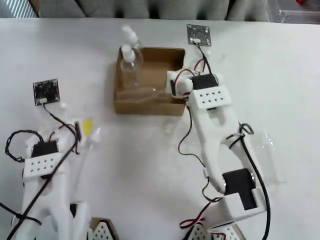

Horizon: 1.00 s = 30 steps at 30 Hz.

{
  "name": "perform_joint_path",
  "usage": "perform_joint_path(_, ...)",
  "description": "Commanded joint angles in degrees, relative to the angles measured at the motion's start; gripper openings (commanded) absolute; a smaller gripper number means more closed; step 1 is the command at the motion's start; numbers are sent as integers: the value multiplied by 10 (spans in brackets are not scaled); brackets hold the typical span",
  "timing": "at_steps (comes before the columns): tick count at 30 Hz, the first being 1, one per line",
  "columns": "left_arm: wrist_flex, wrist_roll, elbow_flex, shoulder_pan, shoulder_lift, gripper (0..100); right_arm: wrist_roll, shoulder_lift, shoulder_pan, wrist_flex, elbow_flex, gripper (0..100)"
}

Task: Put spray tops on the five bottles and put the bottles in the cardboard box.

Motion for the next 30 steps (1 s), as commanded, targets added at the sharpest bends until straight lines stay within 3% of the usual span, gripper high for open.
perform_joint_path(1, -11, -8, -3, -1, -12, 290, -22, -4, -13, -44, -11, 158)
perform_joint_path(6, -43, -8, 15, -1, -12, 290, -59, 29, -8, -130, -10, 124)
perform_joint_path(30, -47, -8, 18, -1, -13, 290, -71, 112, -23, -114, 2, 124)
